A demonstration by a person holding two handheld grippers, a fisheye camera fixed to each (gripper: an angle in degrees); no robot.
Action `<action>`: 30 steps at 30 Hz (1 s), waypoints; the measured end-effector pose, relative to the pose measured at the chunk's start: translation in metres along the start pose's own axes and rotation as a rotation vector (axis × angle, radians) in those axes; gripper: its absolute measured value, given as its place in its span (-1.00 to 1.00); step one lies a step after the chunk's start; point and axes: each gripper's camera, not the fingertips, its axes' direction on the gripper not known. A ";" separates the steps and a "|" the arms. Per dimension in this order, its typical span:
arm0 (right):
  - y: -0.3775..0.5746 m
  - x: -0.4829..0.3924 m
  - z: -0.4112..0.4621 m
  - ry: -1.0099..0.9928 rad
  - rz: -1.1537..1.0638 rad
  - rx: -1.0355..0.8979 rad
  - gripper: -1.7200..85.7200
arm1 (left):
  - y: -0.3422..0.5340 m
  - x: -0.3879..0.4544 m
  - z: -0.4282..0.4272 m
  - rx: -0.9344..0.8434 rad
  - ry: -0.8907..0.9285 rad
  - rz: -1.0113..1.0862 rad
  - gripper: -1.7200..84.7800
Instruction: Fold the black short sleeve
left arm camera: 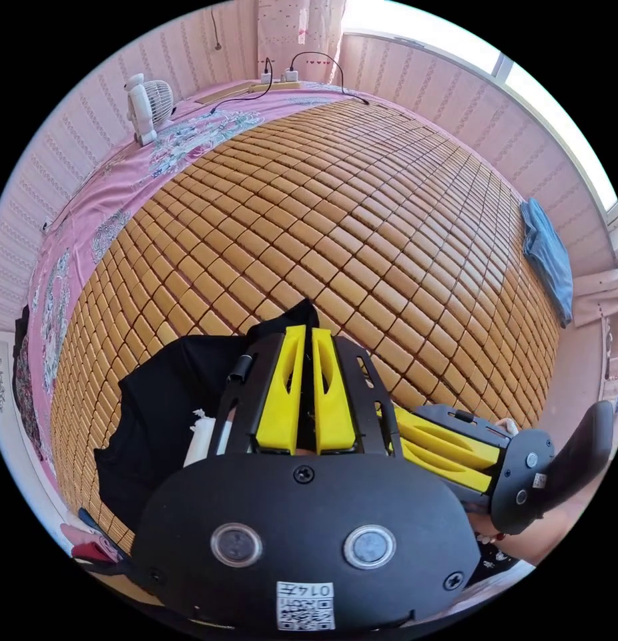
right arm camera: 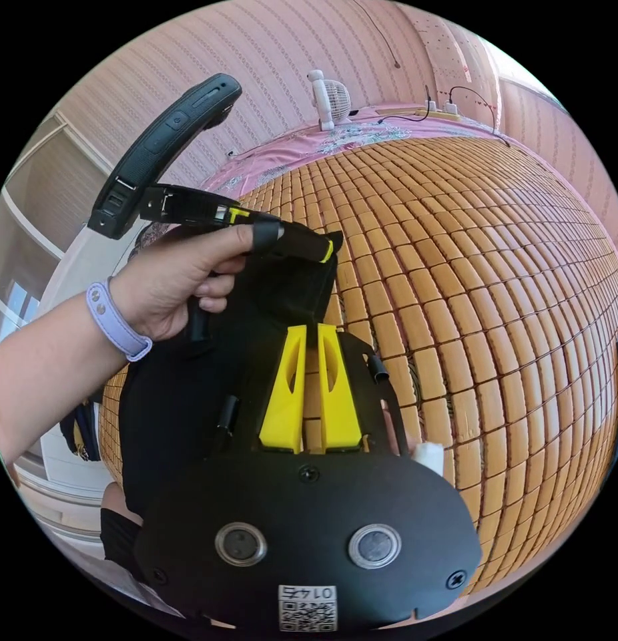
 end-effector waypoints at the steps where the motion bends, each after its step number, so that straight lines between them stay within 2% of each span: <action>1: 0.000 0.004 -0.001 -0.021 0.003 0.005 -0.89 | 0.001 -0.001 -0.002 0.002 -0.007 0.005 -0.95; 4: -0.001 0.015 -0.011 -0.105 -0.024 0.018 -0.88 | 0.025 -0.024 -0.038 0.138 0.006 -0.062 -0.96; 6: 0.002 0.014 -0.031 -0.153 -0.093 0.081 -0.86 | 0.076 -0.053 -0.084 0.308 0.073 -0.131 -0.96; 8: 0.010 0.012 -0.060 -0.209 -0.181 0.156 -0.84 | 0.122 -0.073 -0.101 0.353 0.058 -0.175 -0.96; 13: 0.007 0.018 -0.073 -0.302 -0.155 0.140 -0.82 | 0.226 -0.132 -0.086 0.256 0.058 -0.356 -0.92; 16: -0.011 0.002 -0.055 -0.261 -0.190 0.053 -0.81 | 0.275 -0.162 -0.088 0.228 0.097 -0.439 -0.86; 23: -0.073 -0.073 0.011 -0.055 -0.357 -0.115 -0.76 | 0.368 -0.230 -0.110 0.281 -0.017 -0.613 -0.88; 27: -0.104 -0.094 0.047 0.034 -0.348 -0.178 -0.75 | 0.391 -0.248 -0.096 0.243 0.025 -0.644 -0.89; 30: -0.123 -0.090 0.064 0.072 -0.280 -0.246 -0.85 | 0.395 -0.242 -0.078 0.186 -0.007 -0.612 -0.90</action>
